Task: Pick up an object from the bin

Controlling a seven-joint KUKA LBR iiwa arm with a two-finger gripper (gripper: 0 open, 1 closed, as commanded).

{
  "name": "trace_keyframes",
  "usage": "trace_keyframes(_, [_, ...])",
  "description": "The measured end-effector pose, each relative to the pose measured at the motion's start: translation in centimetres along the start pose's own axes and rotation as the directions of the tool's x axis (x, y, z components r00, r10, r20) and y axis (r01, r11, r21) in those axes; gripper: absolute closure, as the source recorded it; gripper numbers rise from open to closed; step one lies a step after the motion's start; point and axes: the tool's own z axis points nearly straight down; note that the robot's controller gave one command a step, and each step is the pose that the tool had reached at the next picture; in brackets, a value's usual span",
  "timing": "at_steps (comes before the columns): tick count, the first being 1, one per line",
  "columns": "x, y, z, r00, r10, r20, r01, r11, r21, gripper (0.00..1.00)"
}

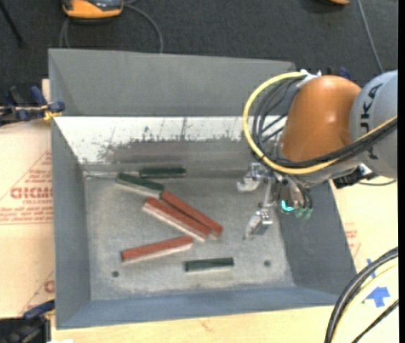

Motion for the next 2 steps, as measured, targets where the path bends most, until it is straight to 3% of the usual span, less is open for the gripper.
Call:
trace_keyframes(1, [-0.2,0.0,-0.4,1.0,-0.001,0.007,0.001,1.0,0.001,0.0])
trace_keyframes(2, [-4.1,4.1,8.1,1.0,0.006,-0.007,-0.006,1.0,0.001,1.0])
